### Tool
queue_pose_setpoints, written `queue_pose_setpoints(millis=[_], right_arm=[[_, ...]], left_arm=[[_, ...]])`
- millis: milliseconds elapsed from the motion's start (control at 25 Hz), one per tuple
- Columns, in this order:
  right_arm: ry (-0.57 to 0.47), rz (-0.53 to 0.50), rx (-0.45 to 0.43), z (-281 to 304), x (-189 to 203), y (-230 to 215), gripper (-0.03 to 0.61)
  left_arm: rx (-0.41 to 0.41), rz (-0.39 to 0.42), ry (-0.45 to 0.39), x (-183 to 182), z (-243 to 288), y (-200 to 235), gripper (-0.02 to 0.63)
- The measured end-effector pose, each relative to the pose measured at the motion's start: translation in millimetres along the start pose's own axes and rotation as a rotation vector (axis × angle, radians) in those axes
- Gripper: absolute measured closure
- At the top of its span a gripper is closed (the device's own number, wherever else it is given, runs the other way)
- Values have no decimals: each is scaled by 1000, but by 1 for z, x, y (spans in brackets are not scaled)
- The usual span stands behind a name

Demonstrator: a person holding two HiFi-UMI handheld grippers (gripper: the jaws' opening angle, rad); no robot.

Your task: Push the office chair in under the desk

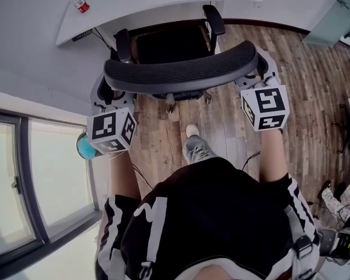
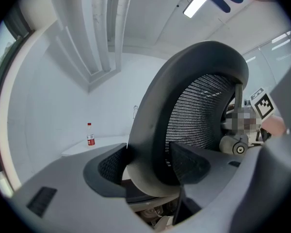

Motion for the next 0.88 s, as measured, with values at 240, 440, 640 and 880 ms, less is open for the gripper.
queue_pose_setpoints(millis=[240, 440, 640, 880], right_arm=[[-4, 0, 0, 12, -1, -3, 336], [-4, 1, -3, 22, -2, -7, 336], [-6, 0, -5, 33, -1, -12, 336], [-3, 0, -9, 46, -3, -15, 336]], left_arm=[[2, 2, 0, -2, 12, 7, 339], [0, 1, 5, -4, 22, 11, 339], [-3, 1, 1, -5, 33, 13, 338], [-2, -1, 5, -7, 45, 21, 338]])
Point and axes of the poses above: the fingertips, and each gripper's own axes: z forward along the fingers, y to its left, x out of its underside, the point moved 10 cm from there along -z, backward along the fingers, and after that the axes turned 9 degrees about -z, right-handed, at the moved point
